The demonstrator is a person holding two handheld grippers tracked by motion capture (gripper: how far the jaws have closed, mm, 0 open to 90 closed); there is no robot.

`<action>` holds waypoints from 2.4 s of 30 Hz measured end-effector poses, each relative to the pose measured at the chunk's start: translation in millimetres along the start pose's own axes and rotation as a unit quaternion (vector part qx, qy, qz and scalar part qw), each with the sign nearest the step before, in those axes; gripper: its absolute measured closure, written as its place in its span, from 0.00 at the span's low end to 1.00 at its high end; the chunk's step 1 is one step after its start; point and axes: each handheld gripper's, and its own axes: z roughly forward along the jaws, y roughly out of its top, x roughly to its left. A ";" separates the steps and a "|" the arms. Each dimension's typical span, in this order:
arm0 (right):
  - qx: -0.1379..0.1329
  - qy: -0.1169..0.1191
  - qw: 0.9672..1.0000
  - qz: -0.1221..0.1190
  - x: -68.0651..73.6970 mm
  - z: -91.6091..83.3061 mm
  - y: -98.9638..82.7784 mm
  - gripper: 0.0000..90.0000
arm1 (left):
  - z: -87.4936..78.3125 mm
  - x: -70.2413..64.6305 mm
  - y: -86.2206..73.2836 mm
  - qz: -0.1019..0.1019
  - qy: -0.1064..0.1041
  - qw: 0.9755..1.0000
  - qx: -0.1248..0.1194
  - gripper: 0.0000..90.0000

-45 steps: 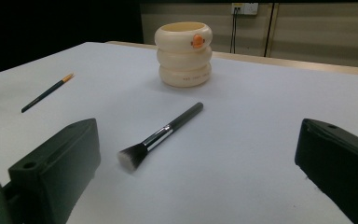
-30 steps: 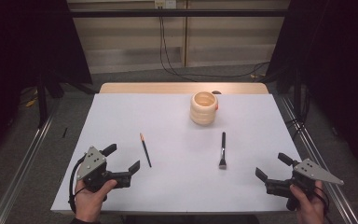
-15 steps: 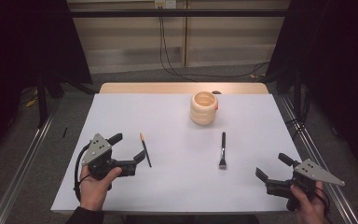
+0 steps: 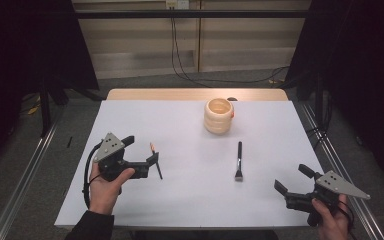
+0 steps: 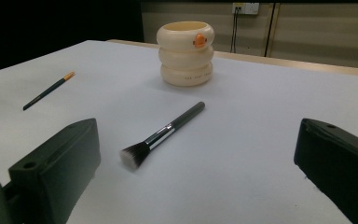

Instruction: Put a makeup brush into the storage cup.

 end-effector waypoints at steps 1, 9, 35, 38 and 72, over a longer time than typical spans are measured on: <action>0.002 0.001 1.000 0.002 -0.3 -0.2 0.1 0.00 | 2.7 0.7 3.5 0.006 -0.001 1.000 0.003 0.03; 0.003 0.002 1.000 0.002 -0.4 -0.3 0.0 0.00 | 15.3 -0.4 14.9 0.031 -0.003 0.999 0.011 0.04; 0.003 0.002 1.000 0.001 -0.4 -0.6 -0.6 0.00 | 57.4 16.6 36.3 0.016 0.016 0.997 0.074 0.04; 0.004 0.001 1.000 0.000 -0.4 -0.7 -0.7 0.00 | 60.7 19.2 37.1 0.011 0.017 0.996 0.081 0.04; 0.009 0.009 1.000 -0.001 -0.3 0.1 -1.2 0.00 | 91.0 43.3 36.6 -0.073 0.031 0.954 0.288 0.08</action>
